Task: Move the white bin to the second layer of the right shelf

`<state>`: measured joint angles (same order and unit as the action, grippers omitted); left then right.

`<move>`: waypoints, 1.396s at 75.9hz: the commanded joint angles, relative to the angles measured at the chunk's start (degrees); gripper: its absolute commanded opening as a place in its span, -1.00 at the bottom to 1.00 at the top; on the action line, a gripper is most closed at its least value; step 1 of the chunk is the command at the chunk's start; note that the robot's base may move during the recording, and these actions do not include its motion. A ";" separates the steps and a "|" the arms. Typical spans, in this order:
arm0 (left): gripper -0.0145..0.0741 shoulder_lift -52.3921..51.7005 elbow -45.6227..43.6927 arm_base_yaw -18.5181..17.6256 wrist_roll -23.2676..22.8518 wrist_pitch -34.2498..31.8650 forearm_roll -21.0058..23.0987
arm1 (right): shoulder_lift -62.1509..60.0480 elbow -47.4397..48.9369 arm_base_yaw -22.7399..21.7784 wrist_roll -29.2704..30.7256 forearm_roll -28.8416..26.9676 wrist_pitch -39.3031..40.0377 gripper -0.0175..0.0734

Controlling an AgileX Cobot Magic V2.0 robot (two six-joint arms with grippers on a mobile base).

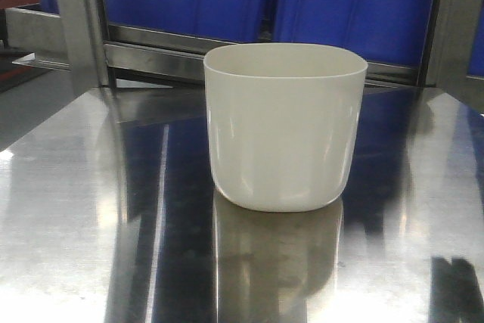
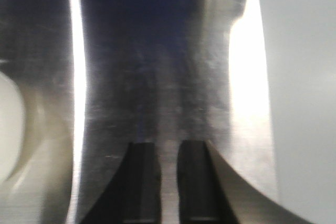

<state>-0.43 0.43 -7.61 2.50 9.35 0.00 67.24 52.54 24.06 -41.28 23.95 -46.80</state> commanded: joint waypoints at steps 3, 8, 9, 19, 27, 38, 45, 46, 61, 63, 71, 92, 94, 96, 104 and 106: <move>-0.48 -0.79 2.11 -0.18 -0.30 -4.91 0.00 | 3.50 8.35 3.75 -1.99 5.11 -5.70 0.00; -0.48 -0.79 2.11 -0.18 -0.30 -4.91 0.00 | 5.38 11.99 5.75 -1.99 5.02 -7.52 0.00; -0.48 -0.79 2.11 -0.18 -0.30 -4.91 0.00 | 5.77 12.81 6.19 -1.99 5.02 -7.66 0.00; -0.48 -0.79 2.11 -0.18 -0.30 -4.91 0.00 | 9.08 20.28 9.87 -1.99 0.80 -9.05 0.00; -0.48 -0.79 2.11 -0.18 -0.30 -4.91 0.00 | 11.17 24.17 11.38 -1.99 -3.03 -9.24 0.00; -0.48 -0.79 2.11 -0.18 -0.30 -4.91 0.00 | 13.81 26.20 11.88 -1.99 -5.58 -9.86 0.00; -0.48 -0.79 2.11 -0.18 -0.30 -4.91 0.00 | 15.59 26.19 11.88 -1.99 -6.80 -10.60 0.00; -0.48 -0.79 2.11 -0.18 -0.30 -4.91 0.00 | 15.67 26.19 11.88 -1.99 -6.90 -10.65 0.00; -0.48 -0.79 2.11 -0.18 -0.30 -4.91 0.00 | 17.39 26.19 11.88 -1.99 -7.31 -10.30 0.00; -0.48 -0.79 2.11 -0.18 -0.30 -4.91 0.00 | 17.39 26.19 11.88 -1.99 -7.31 -10.22 0.00; -0.48 -0.79 2.11 -0.18 -0.30 -4.91 0.00 | 17.39 26.19 11.88 -1.99 -7.31 -9.84 0.00; -0.48 -0.79 2.11 -0.18 -0.30 -4.91 0.00 | 19.35 26.19 11.77 -1.99 -7.26 -8.09 0.00; -0.48 -0.79 2.11 -0.18 -0.30 -4.91 0.00 | 19.48 26.19 11.77 -1.99 -7.26 -8.09 0.00; -0.48 -0.79 2.11 -0.18 -0.30 -4.91 0.00 | 19.88 26.19 11.77 -1.99 -7.26 -8.09 0.00; -0.48 -0.79 2.11 -0.18 -0.30 -4.91 0.00 | 21.16 26.19 11.71 -1.99 -7.20 -8.12 0.00; -0.48 -0.79 2.11 -0.18 -0.30 -4.91 0.00 | 21.44 26.19 11.71 -1.99 -7.13 -8.12 0.00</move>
<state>-0.43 0.43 -7.61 2.50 9.35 0.00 89.84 76.79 36.01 -43.20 15.33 -56.89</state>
